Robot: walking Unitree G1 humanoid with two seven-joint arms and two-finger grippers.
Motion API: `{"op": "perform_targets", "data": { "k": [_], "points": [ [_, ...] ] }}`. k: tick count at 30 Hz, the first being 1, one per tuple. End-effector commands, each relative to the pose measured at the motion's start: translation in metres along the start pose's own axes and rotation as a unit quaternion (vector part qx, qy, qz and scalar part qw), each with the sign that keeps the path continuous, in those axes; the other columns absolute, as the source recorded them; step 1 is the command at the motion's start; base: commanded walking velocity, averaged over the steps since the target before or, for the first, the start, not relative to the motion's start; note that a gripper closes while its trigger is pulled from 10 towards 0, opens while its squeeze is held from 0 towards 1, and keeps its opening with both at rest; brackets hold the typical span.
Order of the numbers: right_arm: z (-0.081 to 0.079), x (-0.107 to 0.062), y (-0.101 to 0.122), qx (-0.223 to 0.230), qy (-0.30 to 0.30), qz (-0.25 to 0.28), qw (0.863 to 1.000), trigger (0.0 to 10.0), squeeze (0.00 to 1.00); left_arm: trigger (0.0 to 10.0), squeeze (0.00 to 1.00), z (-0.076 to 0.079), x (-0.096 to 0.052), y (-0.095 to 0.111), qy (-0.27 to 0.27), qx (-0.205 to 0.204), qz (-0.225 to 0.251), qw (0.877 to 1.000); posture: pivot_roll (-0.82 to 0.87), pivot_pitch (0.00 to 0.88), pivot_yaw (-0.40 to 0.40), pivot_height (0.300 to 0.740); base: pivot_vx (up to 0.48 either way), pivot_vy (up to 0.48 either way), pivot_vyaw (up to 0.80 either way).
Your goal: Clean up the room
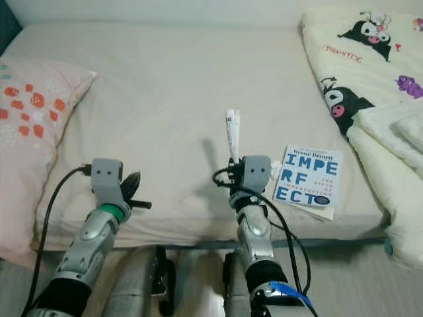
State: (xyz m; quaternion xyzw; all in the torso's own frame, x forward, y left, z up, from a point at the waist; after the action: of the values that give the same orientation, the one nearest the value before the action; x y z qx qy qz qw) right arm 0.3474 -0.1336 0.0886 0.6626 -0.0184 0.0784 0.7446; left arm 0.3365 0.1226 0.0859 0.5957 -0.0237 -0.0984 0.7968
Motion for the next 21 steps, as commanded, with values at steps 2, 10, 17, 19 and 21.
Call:
{"op": "perform_targets", "data": {
  "k": [2,10,17,19,21],
  "points": [
    [0.0,-0.007,-0.005,0.006,-0.008,-0.005,1.0,10.0,0.0,10.0,0.0,-0.005,-0.002,-0.009,0.005,0.001,-0.011,1.0,0.04,0.081,0.081,0.649,0.0,0.0,0.0],
    [-0.001,-0.012,-0.009,0.015,-0.016,-0.014,1.0,10.0,0.0,10.0,0.0,-0.007,0.0,-0.01,-0.001,0.004,-0.007,1.0,0.04,0.07,0.085,0.669,0.0,0.0,0.0],
    [-0.005,-0.021,-0.023,0.017,-0.019,-0.04,0.999,10.0,0.0,10.0,0.0,-0.011,0.004,-0.014,0.004,0.012,-0.01,1.0,0.04,0.024,0.076,0.694,0.0,0.0,0.0],
    [-0.005,-0.021,-0.023,0.017,-0.019,-0.04,0.999,10.0,0.0,10.0,0.0,-0.011,0.004,-0.014,0.004,0.012,-0.01,1.0,0.04,0.024,0.076,0.694,0.0,0.0,0.0],
    [-0.002,-0.023,-0.029,0.017,-0.021,-0.055,0.998,10.0,0.0,10.0,0.0,-0.013,0.006,-0.014,0.013,0.012,-0.009,1.0,0.04,0.008,0.072,0.704,0.0,0.0,0.0]
  ]
}}
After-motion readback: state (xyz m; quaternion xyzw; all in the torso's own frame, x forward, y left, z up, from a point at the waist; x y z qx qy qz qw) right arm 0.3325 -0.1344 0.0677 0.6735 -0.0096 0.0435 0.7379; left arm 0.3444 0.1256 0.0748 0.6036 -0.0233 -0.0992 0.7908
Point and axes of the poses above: a point about 5 cm out from each wrist's last joint towards the gripper, its own x axis pointing out of the wrist towards the gripper, its own y axis along the axis of the wrist's last joint, z = x × y, the point moved 2 cm from there along x, pointing out of the wrist towards the gripper, and after that the axes turned 12 degrees about -x, right-handed, at the moved point
